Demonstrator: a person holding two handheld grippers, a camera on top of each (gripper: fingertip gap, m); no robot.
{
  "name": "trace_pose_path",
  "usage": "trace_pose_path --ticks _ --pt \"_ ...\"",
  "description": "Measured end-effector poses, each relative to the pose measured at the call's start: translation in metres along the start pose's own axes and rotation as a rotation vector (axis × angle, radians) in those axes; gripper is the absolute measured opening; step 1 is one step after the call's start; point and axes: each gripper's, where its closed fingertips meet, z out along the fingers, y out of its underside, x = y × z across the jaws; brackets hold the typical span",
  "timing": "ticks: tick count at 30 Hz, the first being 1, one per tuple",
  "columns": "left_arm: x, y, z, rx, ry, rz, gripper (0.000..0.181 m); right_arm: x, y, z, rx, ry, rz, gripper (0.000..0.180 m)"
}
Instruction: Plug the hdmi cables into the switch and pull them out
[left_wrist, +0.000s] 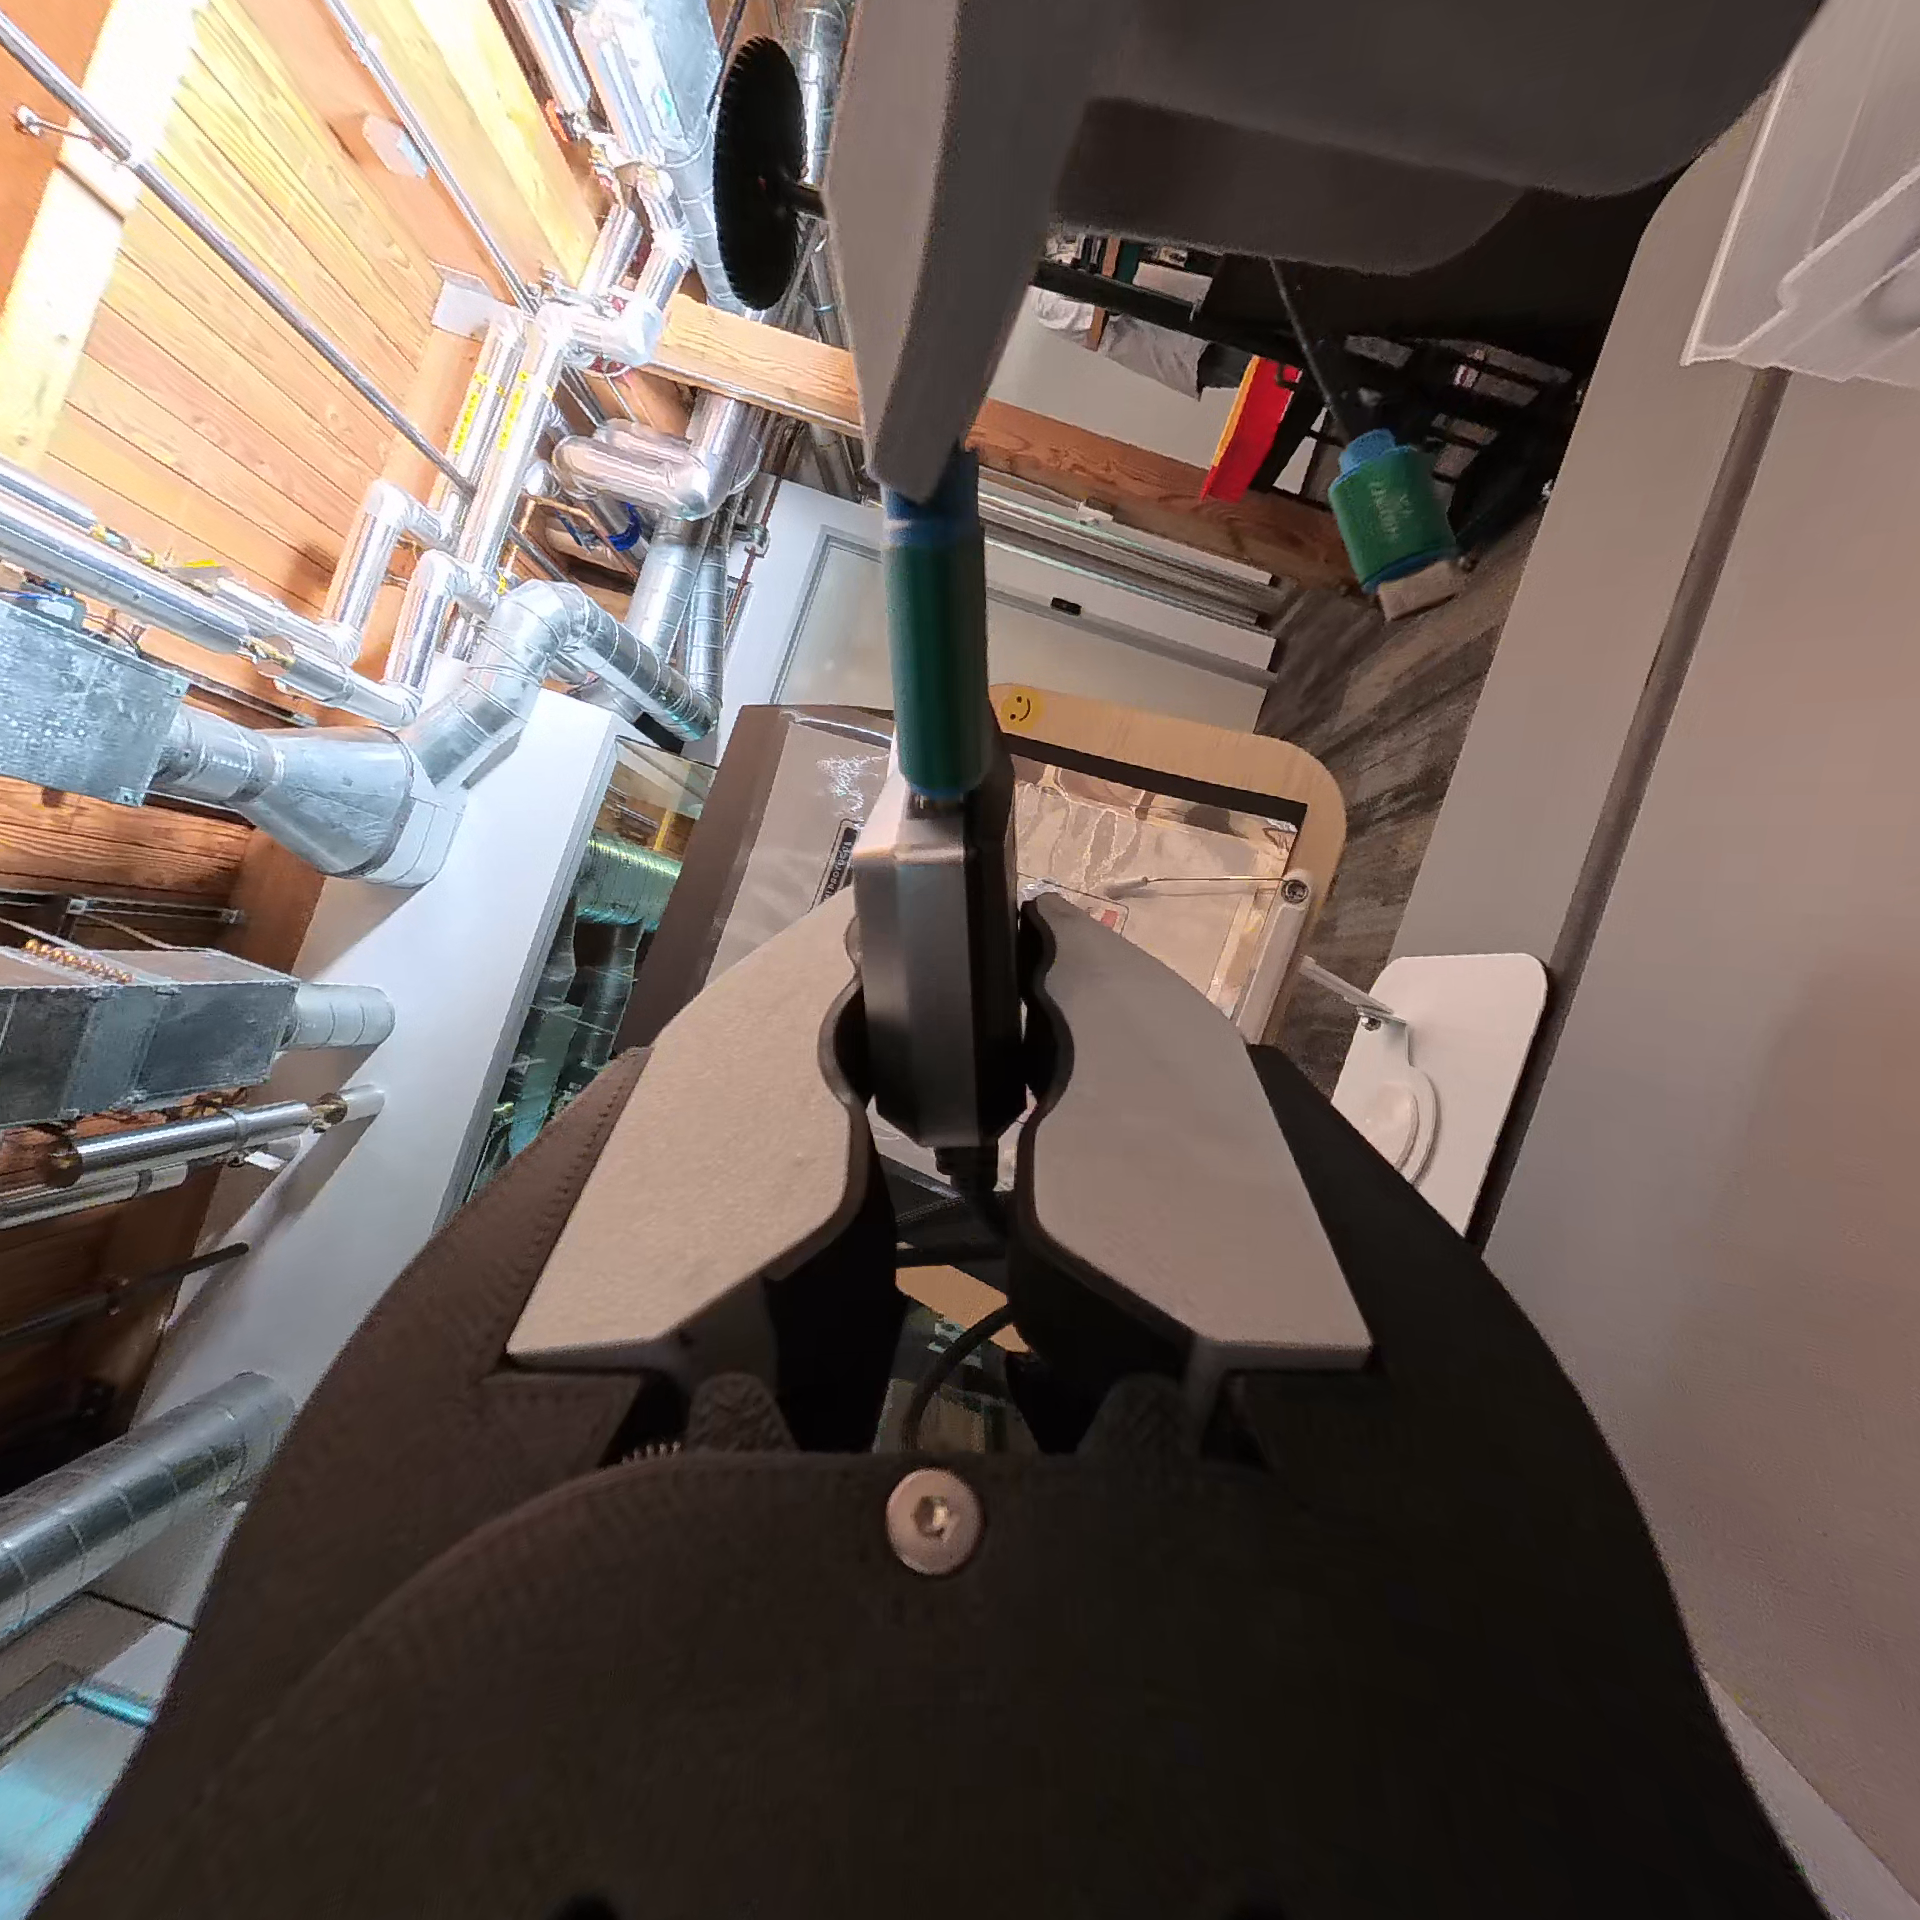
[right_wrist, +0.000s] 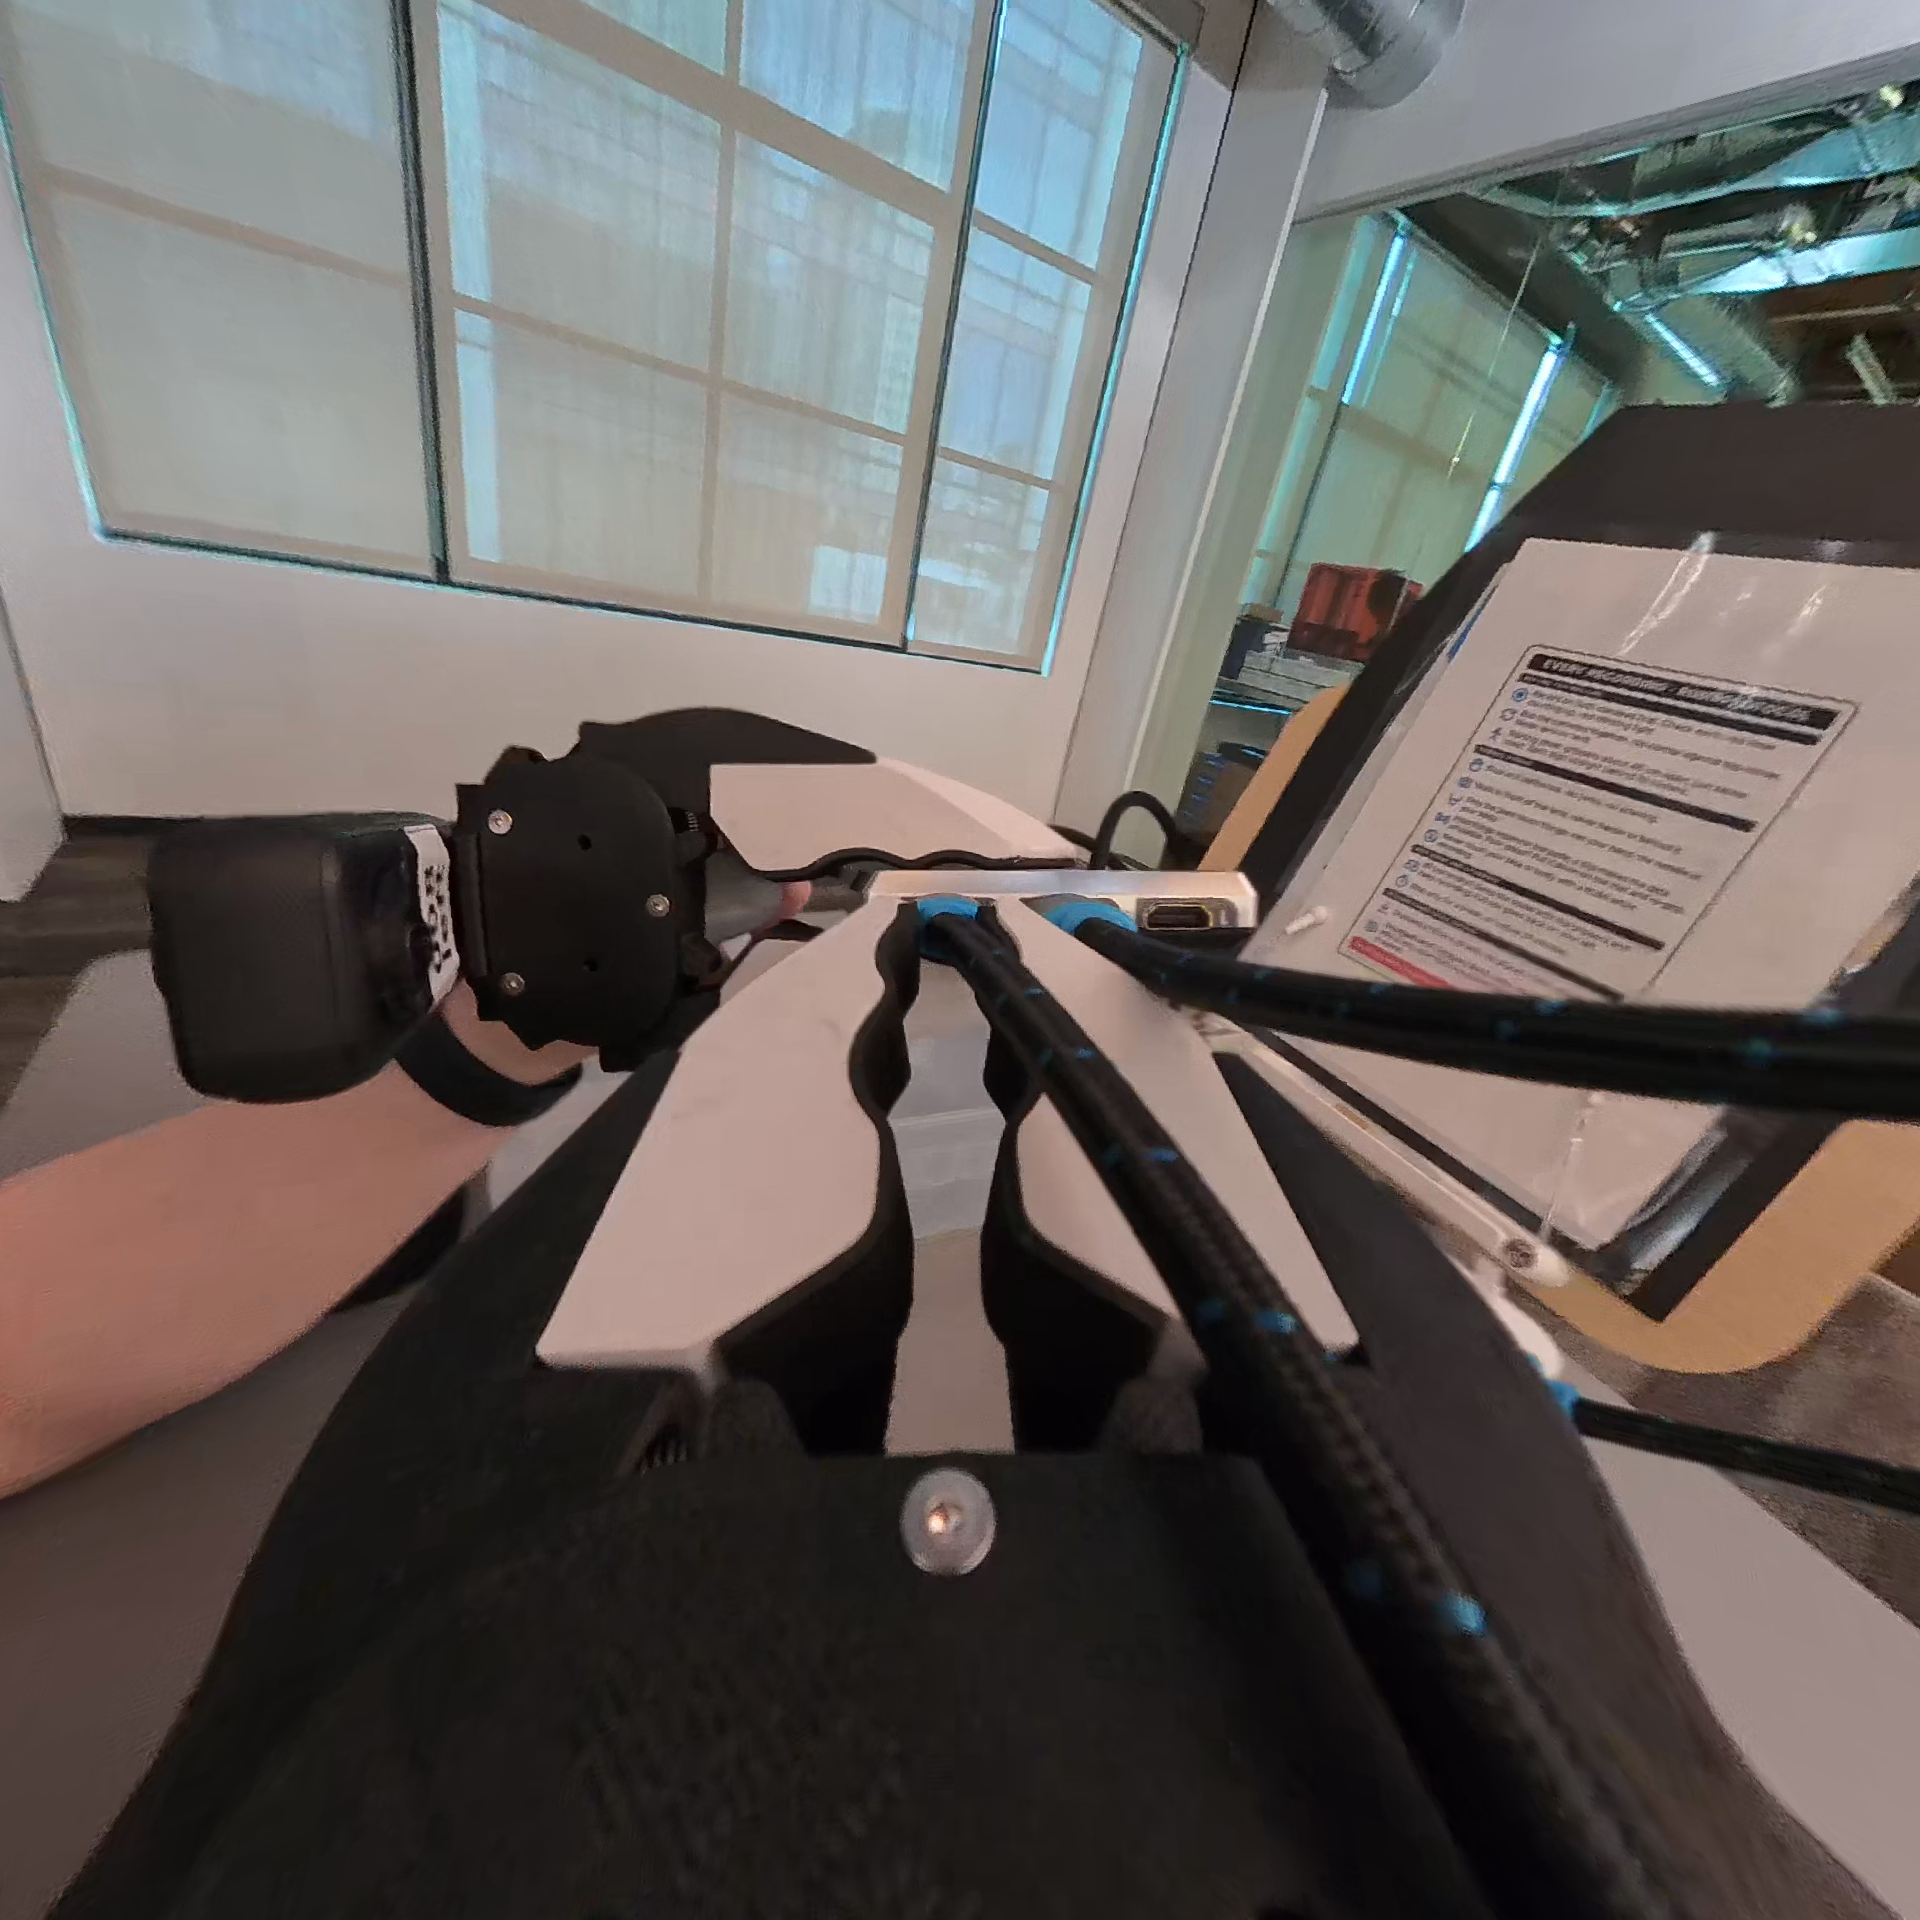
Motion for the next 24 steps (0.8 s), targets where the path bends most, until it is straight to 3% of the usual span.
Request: trace_pose_path --ticks 3,9,16,21,24 --pt "-0.002 -0.002 -0.001 0.023 -0.003 -0.007 0.022 -0.004 -0.003 -0.001 -0.018 0.025 -0.062 0.011" --pt "-0.006 -0.007 -0.004 0.031 0.0 -0.039 0.022 -0.006 -0.008 -0.004 0.0 -0.024 0.02 0.011" --pt "-0.009 -0.011 -0.007 0.042 0.001 -0.029 0.022 -0.011 -0.012 -0.006 -0.058 0.072 -0.183 0.011" --pt "-0.014 -0.015 -0.01 0.042 -0.015 -0.028 0.022 -0.011 -0.017 -0.009 -0.002 -0.044 0.051 0.011" --pt "-0.014 -0.014 -0.009 0.045 -0.014 -0.027 0.022 -0.011 -0.016 -0.009 -0.012 -0.039 0.027 0.011"
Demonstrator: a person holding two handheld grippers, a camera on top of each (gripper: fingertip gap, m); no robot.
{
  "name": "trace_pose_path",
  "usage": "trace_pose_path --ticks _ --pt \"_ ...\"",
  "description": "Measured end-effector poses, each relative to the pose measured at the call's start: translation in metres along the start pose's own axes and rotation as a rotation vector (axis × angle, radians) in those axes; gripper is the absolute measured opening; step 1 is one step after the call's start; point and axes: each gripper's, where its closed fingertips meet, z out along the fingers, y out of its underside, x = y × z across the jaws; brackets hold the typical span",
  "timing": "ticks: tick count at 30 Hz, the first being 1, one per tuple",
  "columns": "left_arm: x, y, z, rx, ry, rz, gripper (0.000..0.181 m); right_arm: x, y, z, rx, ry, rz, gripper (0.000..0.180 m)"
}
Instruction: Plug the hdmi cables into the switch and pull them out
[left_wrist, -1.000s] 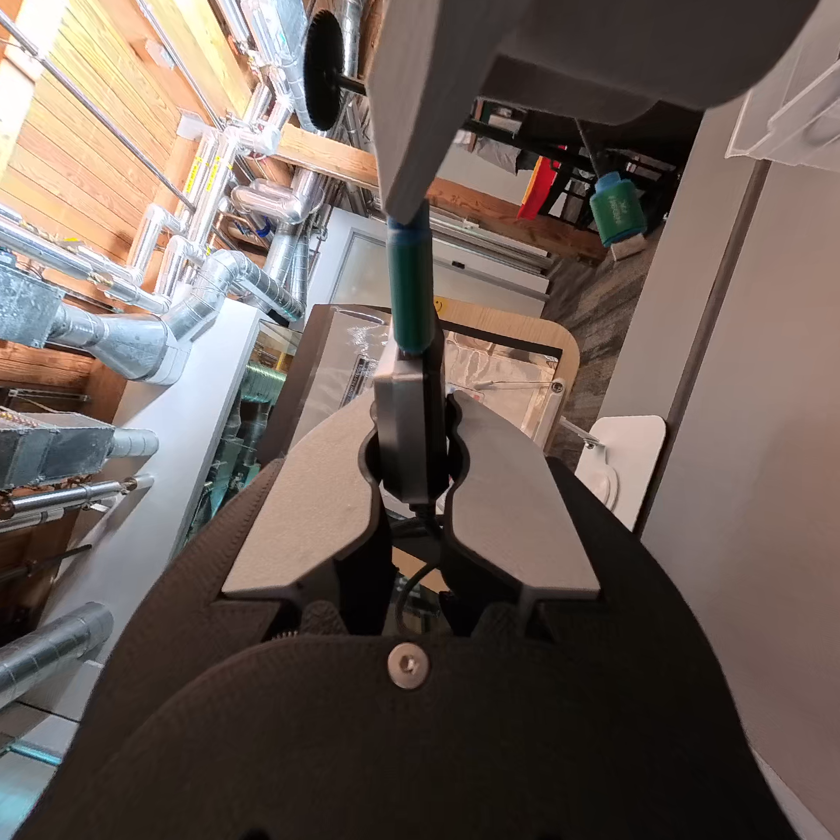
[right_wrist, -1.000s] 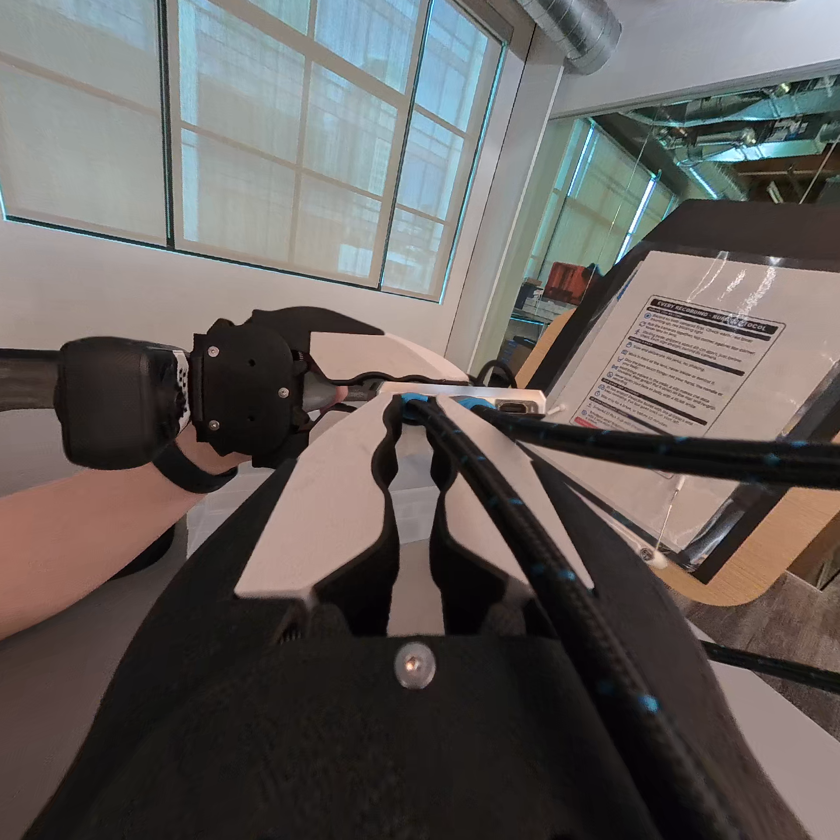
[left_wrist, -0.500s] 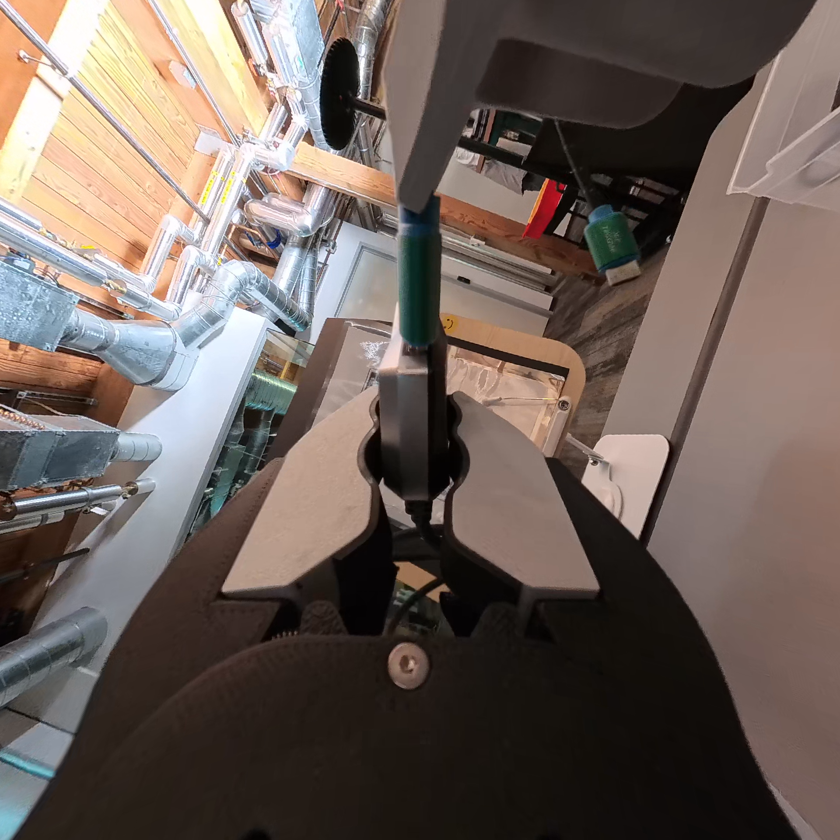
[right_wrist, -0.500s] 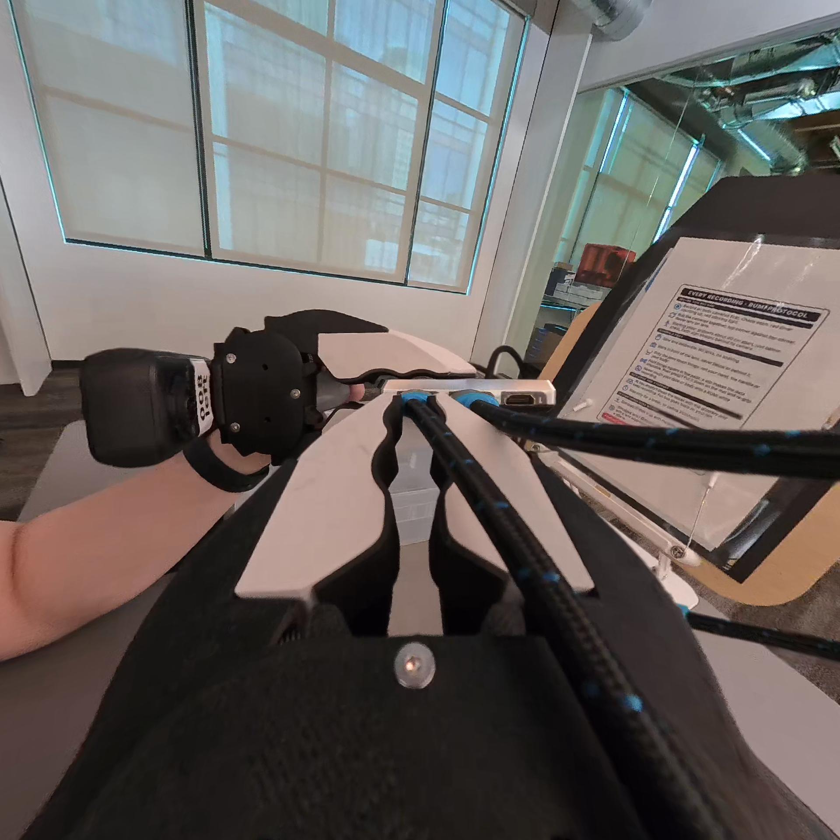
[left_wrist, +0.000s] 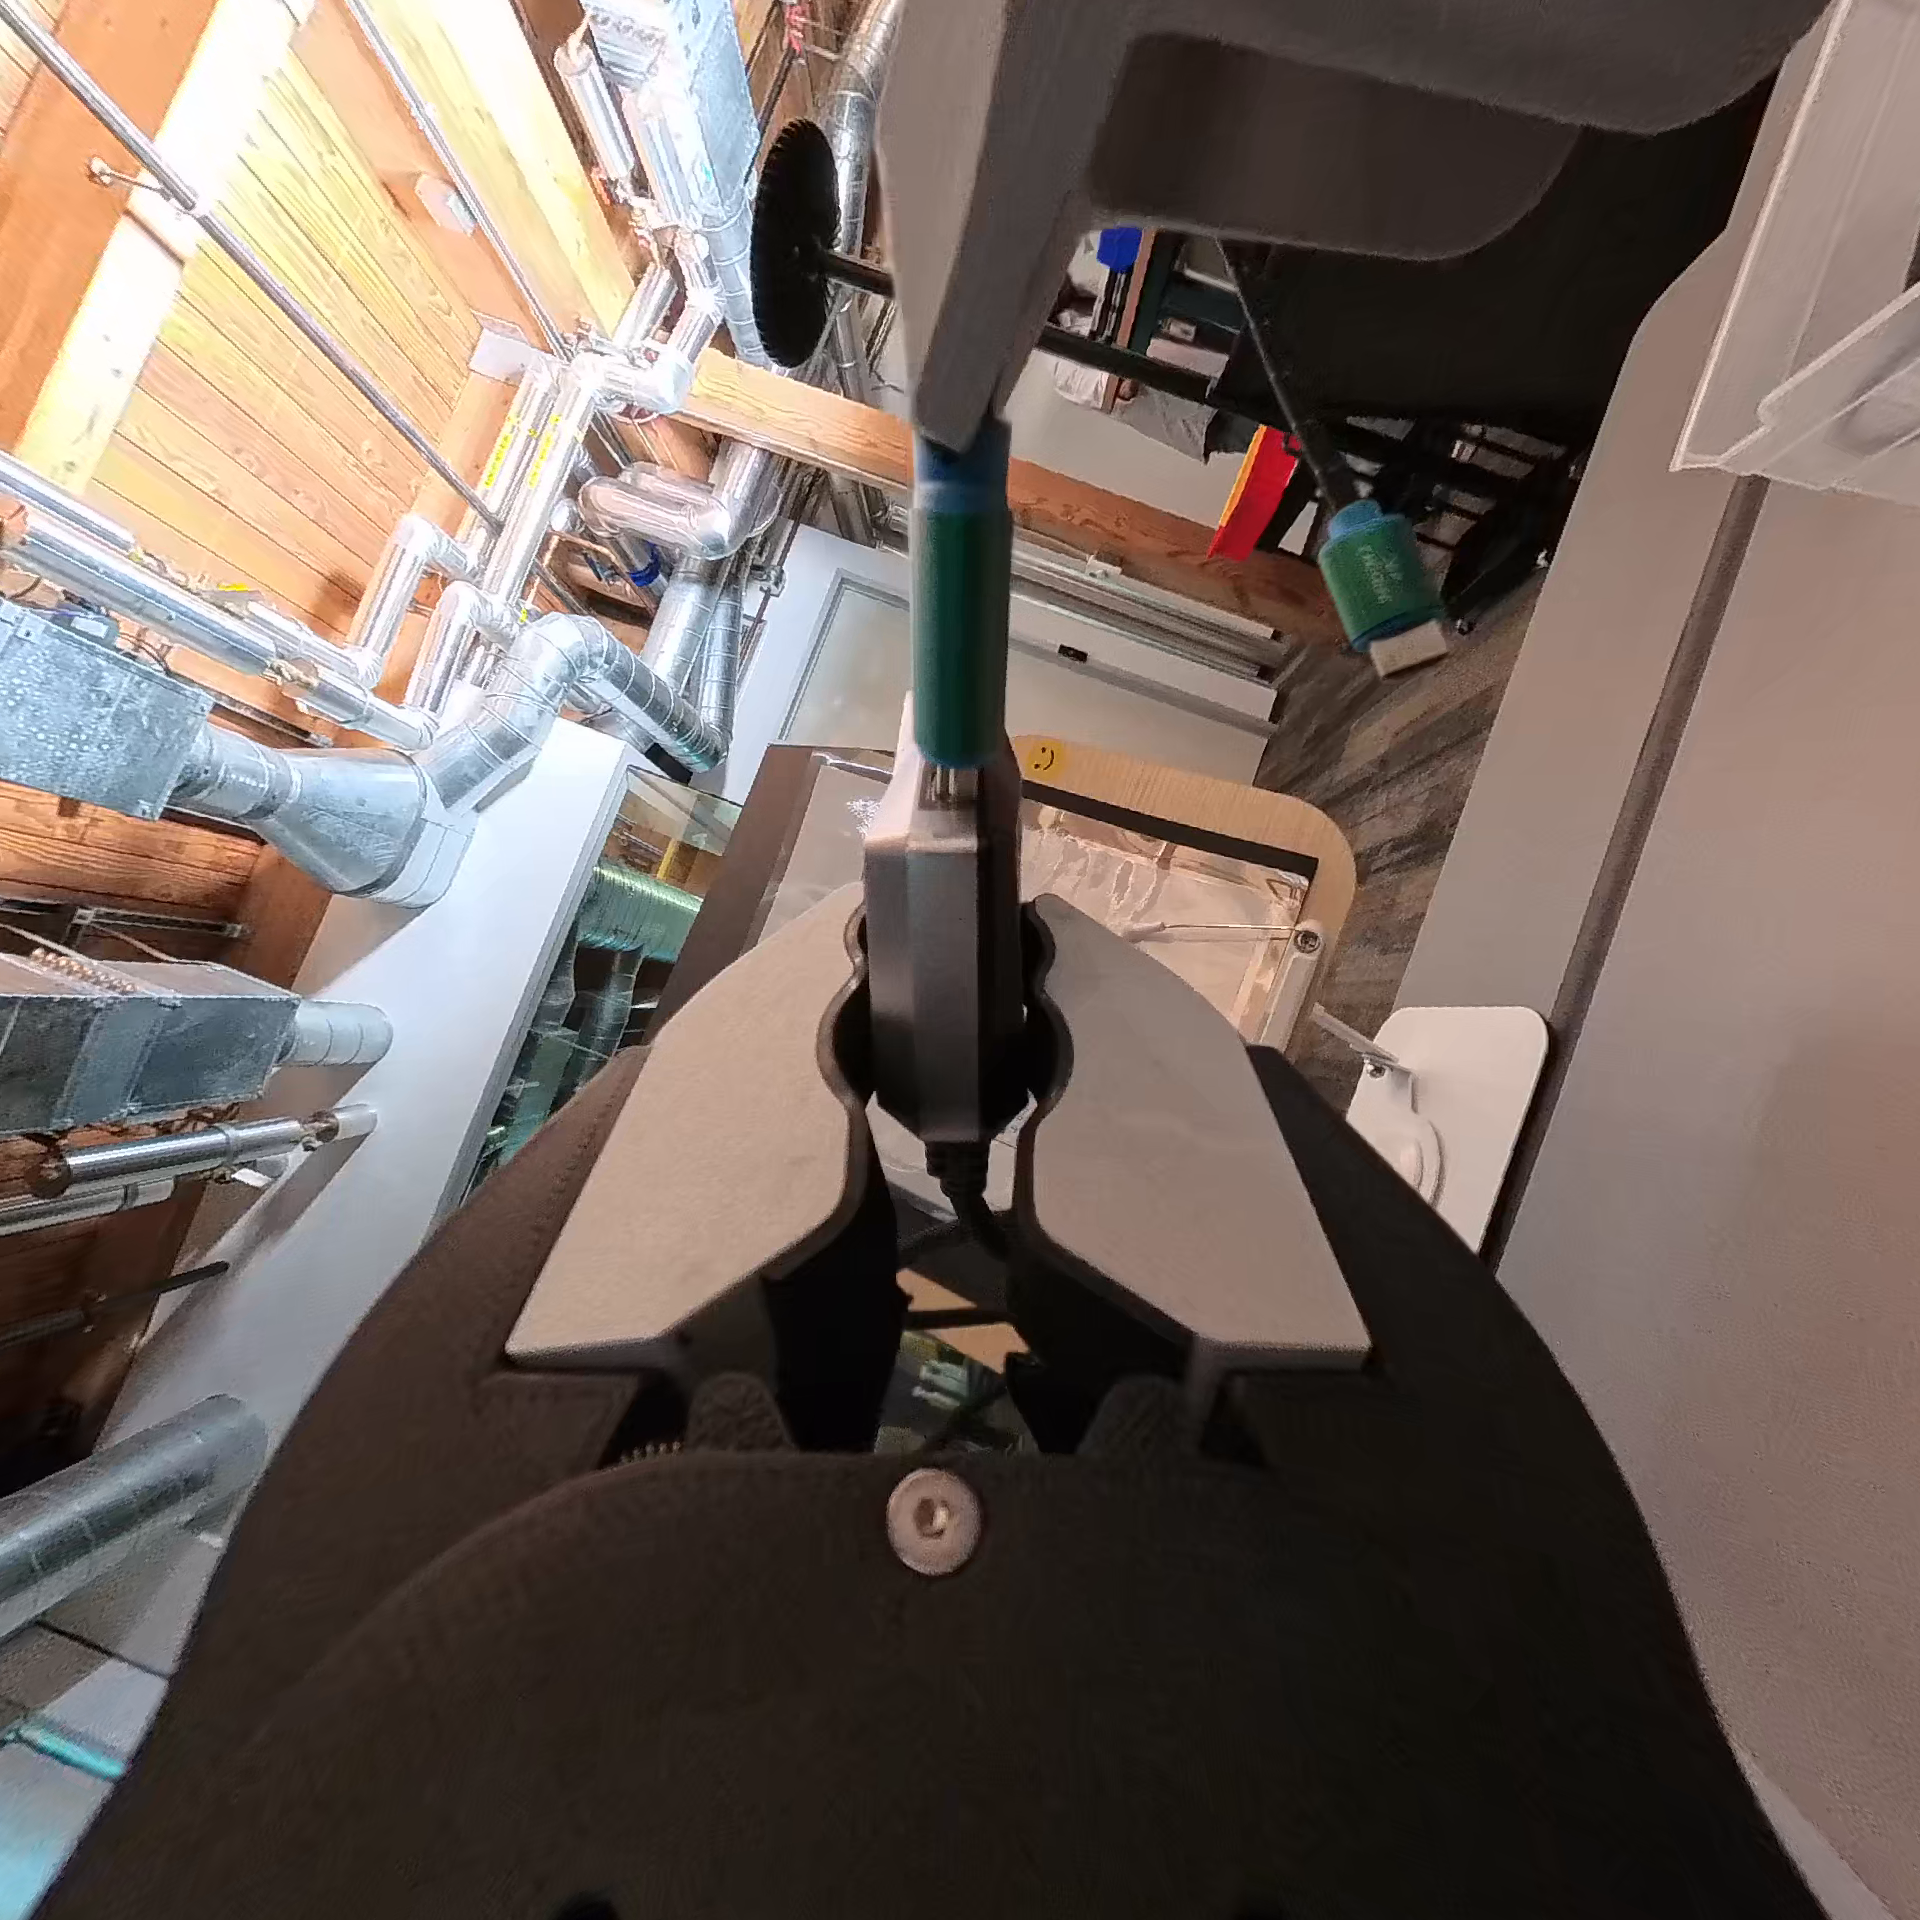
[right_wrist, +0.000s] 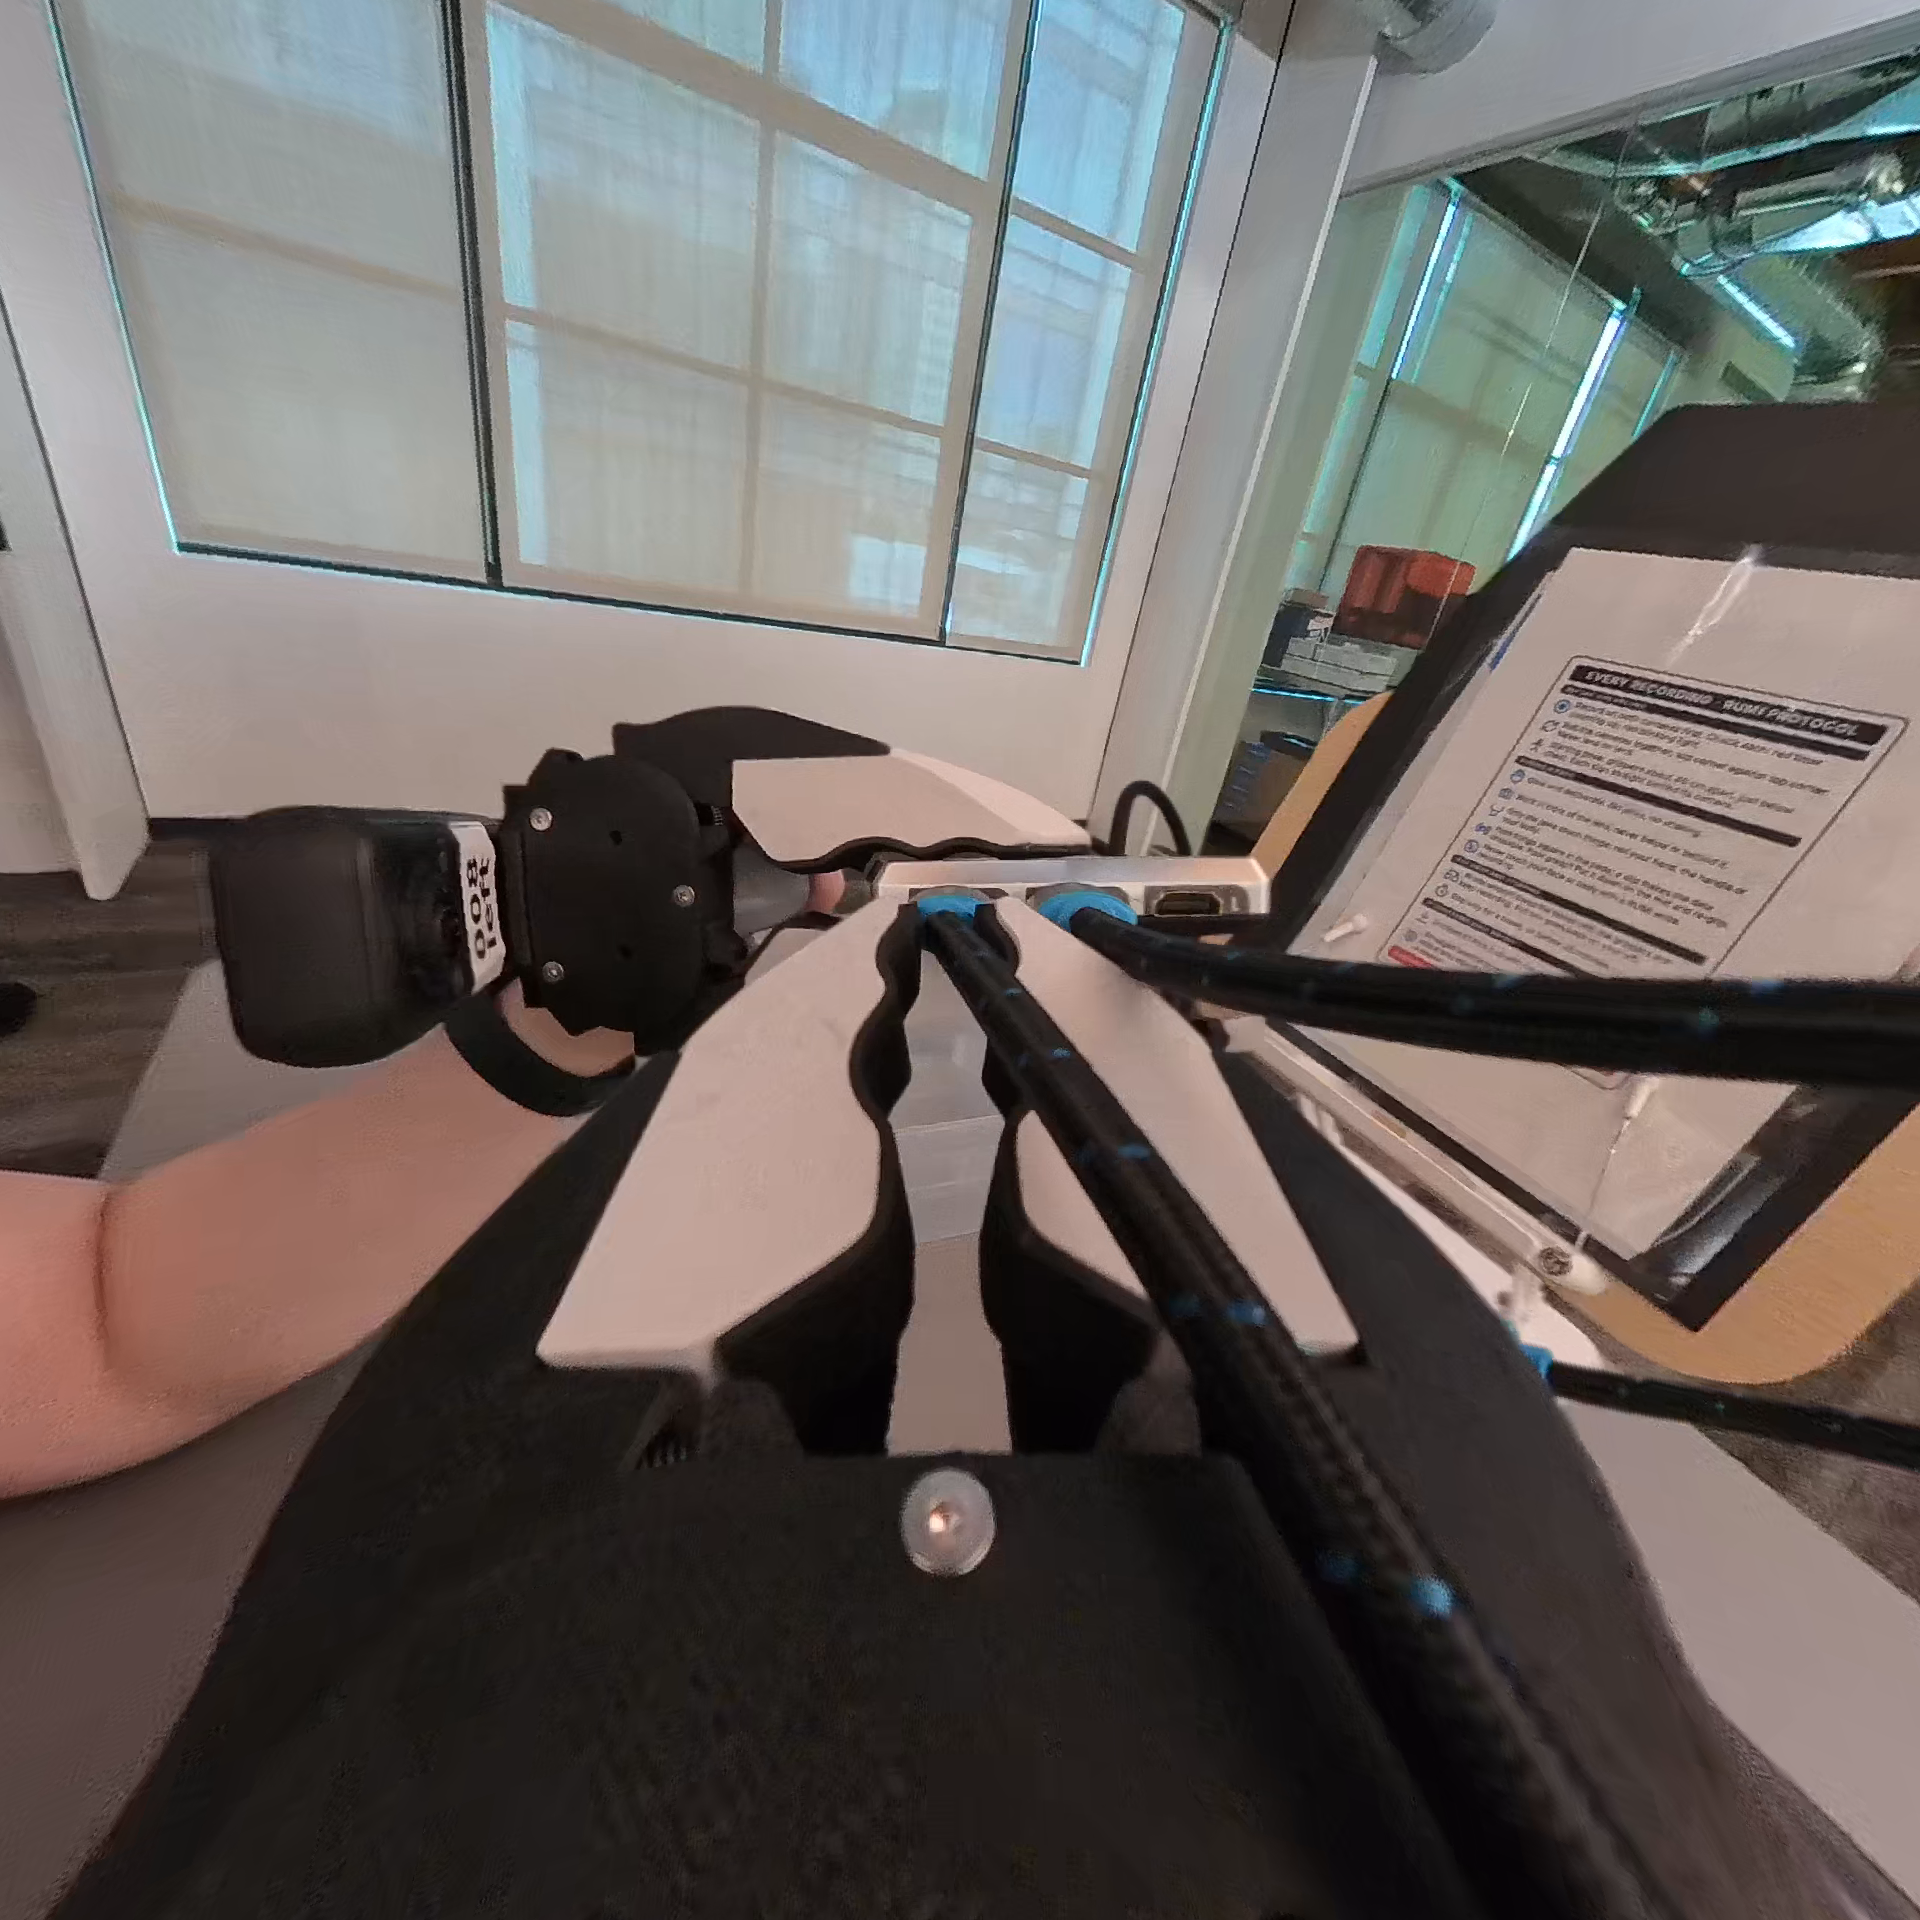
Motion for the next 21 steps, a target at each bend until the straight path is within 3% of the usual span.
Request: trace_pose_path --ticks 2,5,7,12,15,21 --pt "-0.001 0.004 0.001 -0.024 -0.004 0.007 0.022 0.0 0.0 -0.001 -0.02 0.037 -0.07 0.011" --pt "-0.018 0.057 -0.003 -0.206 -0.046 -0.028 0.022 0.011 -0.04 -0.033 0.067 0.175 -0.215 0.012" --pt "-0.038 0.074 -0.017 -0.215 -0.095 -0.112 0.021 0.016 -0.059 -0.059 0.072 0.164 -0.186 0.01" --pt "-0.065 0.071 -0.035 -0.168 -0.16 -0.212 0.021 0.046 -0.057 -0.117 -0.051 0.059 0.042 0.011" --pt "-0.07 0.063 -0.04 -0.138 -0.164 -0.22 0.021 0.081 -0.029 -0.145 -0.138 0.081 0.176 0.011" --pt "-0.058 0.04 -0.033 -0.073 -0.095 -0.241 0.021 0.113 0.079 -0.185 -0.53 0.032 0.393 0.011"
